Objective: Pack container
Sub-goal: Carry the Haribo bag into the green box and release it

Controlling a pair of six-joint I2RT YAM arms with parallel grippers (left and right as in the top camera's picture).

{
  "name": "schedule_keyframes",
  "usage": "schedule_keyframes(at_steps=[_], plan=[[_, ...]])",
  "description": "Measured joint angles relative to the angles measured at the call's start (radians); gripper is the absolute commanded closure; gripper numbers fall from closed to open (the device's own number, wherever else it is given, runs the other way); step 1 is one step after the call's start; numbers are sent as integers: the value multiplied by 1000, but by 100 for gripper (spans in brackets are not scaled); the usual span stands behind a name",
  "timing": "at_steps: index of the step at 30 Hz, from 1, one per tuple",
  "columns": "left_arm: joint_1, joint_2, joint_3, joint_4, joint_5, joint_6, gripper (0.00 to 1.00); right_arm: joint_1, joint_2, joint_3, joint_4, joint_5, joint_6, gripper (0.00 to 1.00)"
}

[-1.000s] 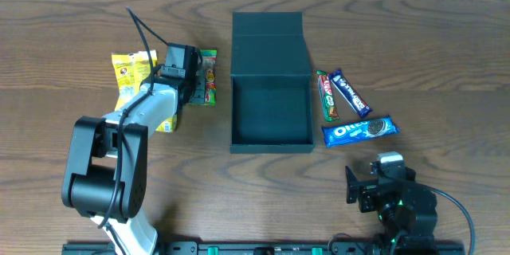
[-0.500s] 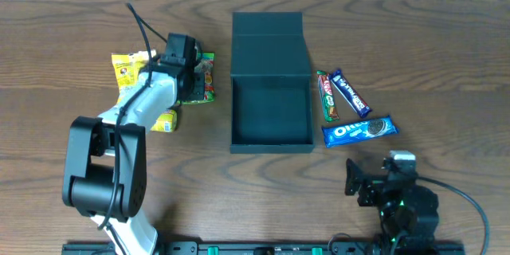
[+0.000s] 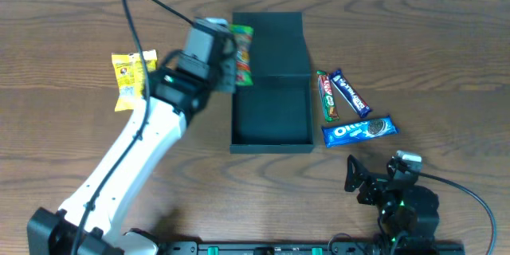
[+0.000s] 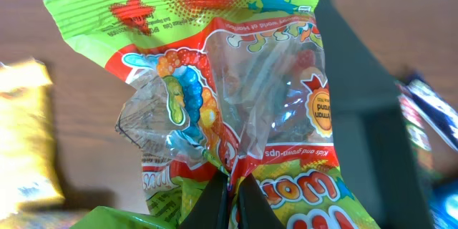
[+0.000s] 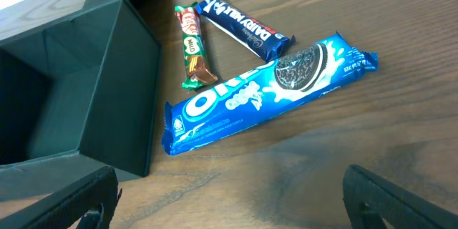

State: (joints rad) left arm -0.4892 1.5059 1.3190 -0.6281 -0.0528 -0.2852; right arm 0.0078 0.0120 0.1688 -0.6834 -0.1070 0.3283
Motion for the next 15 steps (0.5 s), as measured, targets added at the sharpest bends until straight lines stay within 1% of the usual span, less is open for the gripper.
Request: schedule_keyframes(at_steps=[3, 7, 10, 11, 12, 13, 14, 15], plan=[[-89, 10, -2, -37, 0, -95, 94, 0, 0, 0, 0, -1, 2, 1], [-188, 40, -27, -44, -8, -250, 94, 0, 0, 0, -1, -35, 2, 1], [-211, 77, -42, -51, -6, -342, 94, 0, 0, 0, -1, -82, 2, 1], [-212, 91, -45, -53, -6, -365, 87, 0, 0, 0, -1, -101, 2, 1], [-212, 106, -47, -55, -5, -385, 67, 0, 0, 0, 0, -125, 2, 1], [-212, 117, -49, -55, -4, -403, 58, 0, 0, 0, -1, -151, 2, 1], [-212, 126, -50, -55, 0, -431, 56, 0, 0, 0, -1, -182, 2, 1], [-212, 131, -51, -54, 1, -447, 50, 0, 0, 0, 0, -221, 2, 1]])
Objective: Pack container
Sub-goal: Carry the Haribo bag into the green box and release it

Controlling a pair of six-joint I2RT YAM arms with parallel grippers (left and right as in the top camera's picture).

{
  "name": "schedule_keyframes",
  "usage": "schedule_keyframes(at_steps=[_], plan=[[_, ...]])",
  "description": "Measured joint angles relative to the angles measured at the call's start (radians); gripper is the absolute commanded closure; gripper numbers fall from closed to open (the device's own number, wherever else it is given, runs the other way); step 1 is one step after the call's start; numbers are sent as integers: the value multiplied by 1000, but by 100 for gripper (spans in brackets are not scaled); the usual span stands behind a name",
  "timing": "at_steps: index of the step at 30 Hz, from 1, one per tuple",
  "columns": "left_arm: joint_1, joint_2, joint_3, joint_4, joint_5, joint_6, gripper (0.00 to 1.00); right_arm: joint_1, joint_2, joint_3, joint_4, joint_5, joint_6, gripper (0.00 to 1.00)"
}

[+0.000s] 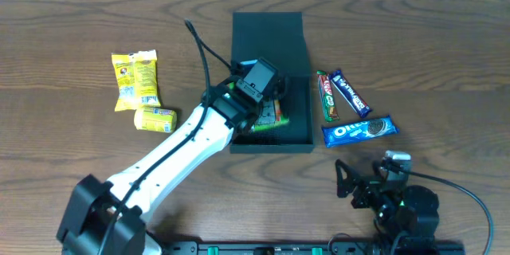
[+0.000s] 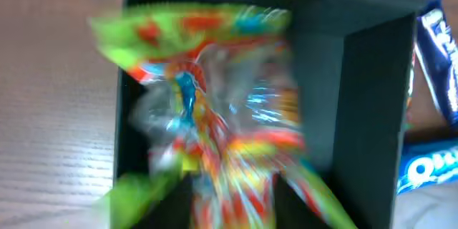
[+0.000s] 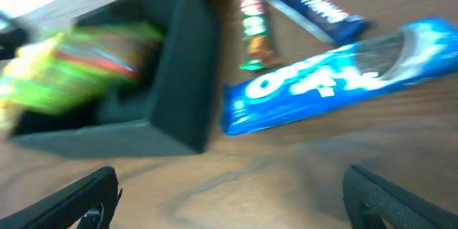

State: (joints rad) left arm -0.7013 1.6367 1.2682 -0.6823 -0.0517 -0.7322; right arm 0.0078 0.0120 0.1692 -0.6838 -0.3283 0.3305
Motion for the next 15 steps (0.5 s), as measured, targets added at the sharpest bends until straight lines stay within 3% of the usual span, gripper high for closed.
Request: schedule_keyframes(at_steps=[4, 15], plan=[[0, 0, 0, 8, 1, -33, 11, 0, 0, 4, 0, -108, 0, 1], [0, -78, 0, 8, -2, 21, 7, 0, 51, 5, 200, -55, 22, 1]])
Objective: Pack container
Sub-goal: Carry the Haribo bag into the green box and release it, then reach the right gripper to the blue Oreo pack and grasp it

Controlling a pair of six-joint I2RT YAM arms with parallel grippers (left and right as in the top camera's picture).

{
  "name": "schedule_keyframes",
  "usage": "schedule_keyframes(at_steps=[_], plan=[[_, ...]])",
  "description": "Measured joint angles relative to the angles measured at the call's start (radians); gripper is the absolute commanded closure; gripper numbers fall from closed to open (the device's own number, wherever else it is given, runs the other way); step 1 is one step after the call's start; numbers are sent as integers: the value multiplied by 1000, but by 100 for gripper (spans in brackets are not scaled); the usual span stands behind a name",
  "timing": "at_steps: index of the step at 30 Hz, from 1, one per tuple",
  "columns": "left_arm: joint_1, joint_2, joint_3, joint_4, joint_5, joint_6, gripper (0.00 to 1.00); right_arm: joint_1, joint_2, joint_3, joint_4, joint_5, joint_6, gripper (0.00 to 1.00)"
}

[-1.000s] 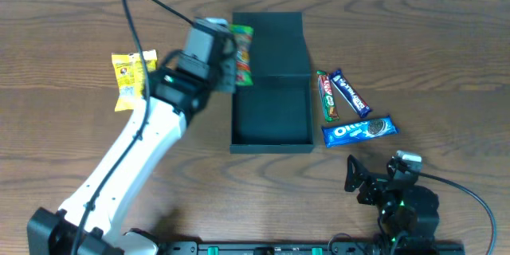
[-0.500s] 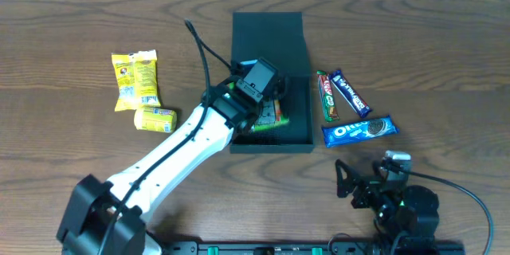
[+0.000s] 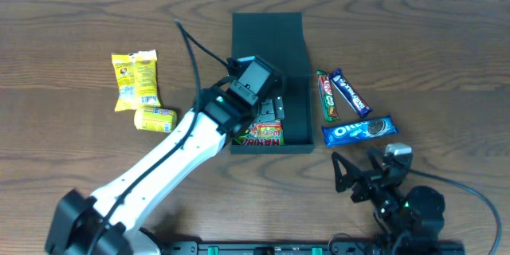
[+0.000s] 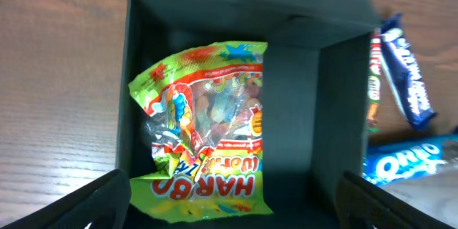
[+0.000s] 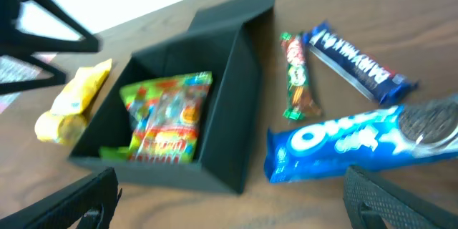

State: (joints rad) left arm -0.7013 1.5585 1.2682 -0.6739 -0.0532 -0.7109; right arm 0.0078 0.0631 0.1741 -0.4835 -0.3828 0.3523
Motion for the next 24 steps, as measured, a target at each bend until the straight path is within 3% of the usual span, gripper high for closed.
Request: schedule_keyframes(at_steps=[5, 12, 18, 24], plan=[[0, -79, 0, -6, -24, 61, 4, 0, 244, 75, 15, 55, 16, 1], [15, -127, 0, -19, -53, 110, 4, 0, 753, 425, -160, 151, 76, 1], [24, -127, 0, -61, -59, 114, 4, 0, 1129, 582, -90, -11, 85, 1], [24, -127, 0, -94, -59, 117, 4, 0, 1323, 598, -8, -88, 169, 1]])
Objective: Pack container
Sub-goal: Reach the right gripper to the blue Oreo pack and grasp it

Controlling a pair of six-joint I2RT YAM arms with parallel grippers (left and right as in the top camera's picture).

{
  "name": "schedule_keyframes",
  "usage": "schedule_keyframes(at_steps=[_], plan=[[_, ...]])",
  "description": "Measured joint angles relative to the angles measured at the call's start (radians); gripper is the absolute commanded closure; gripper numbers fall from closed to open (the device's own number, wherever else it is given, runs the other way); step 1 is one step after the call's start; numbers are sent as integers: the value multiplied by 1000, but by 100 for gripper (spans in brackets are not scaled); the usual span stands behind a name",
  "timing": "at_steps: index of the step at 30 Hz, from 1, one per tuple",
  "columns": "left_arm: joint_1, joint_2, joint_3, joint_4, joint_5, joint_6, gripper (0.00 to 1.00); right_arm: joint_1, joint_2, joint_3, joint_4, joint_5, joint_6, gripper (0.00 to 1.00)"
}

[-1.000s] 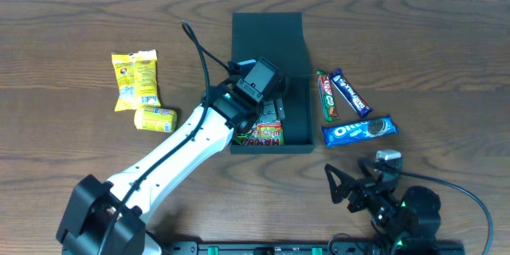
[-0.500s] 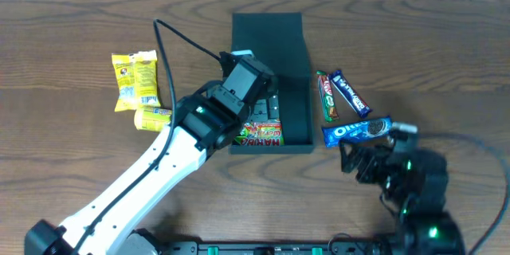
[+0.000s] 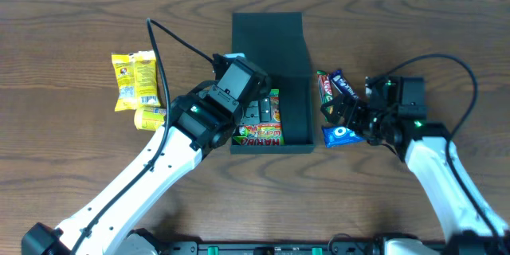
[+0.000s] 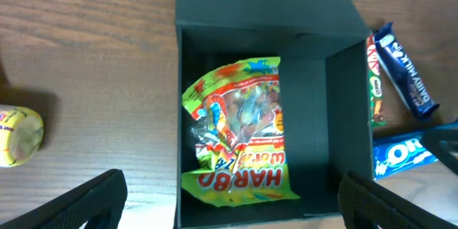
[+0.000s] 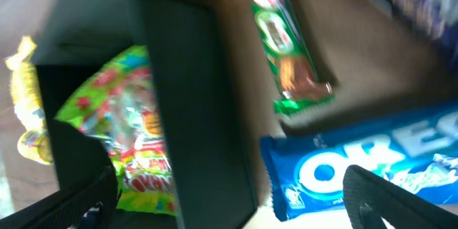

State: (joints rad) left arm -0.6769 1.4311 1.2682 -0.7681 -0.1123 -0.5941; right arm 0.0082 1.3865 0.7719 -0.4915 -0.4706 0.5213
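Note:
The black box [image 3: 296, 111] stands open mid-table with the green Haribo bag [image 3: 261, 124] lying flat inside it. My left gripper [image 3: 252, 110] hangs open over the box's left side, nothing between its fingers; the left wrist view looks down on the bag [image 4: 240, 136] and the box wall [image 4: 347, 114] past that gripper [image 4: 232, 211]. My right gripper [image 3: 351, 119] is open just above the blue Oreo pack [image 3: 338, 136], right of the box. In the right wrist view, which is blurred, the Oreo pack [image 5: 358, 164] lies under the gripper [image 5: 232, 200].
A red-green wafer bar [image 3: 325, 96] and a dark blue chocolate bar [image 3: 341, 82] lie right of the box, partly under the right arm. Two yellow packets [image 3: 134, 80] and a yellow roll [image 3: 149, 117] lie to the left. The box's lid flap [image 3: 268, 40] extends toward the back.
My right gripper was at the table's front edge; now it is open over the Oreo pack beside the box. The left gripper has drawn back slightly; the Haribo bag stays in the box.
At first my left gripper was shut on the Haribo bag at the box's left rim. Then it had the bag down in the box. Later it was open with the bag lying inside. The right gripper, open at the front throughout, now sits over the Oreo pack.

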Motion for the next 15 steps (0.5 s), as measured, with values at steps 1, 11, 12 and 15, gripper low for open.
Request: schedule_keyframes(at_steps=[1, 11, 12, 15], plan=[[0, 0, 0, -8, 0, 0, 4, 0, 26, 2, -25, 3, 47, 1], [0, 0, 0, -22, 0, 14, 5, 0, 112, 2, -65, 153, 318, 2], [0, 0, 0, -22, 0, 16, 5, 0, 112, 2, -63, 177, 328, 3], [0, 0, 0, -21, 0, 19, 5, 0, 113, 2, -44, 238, 349, 5]])
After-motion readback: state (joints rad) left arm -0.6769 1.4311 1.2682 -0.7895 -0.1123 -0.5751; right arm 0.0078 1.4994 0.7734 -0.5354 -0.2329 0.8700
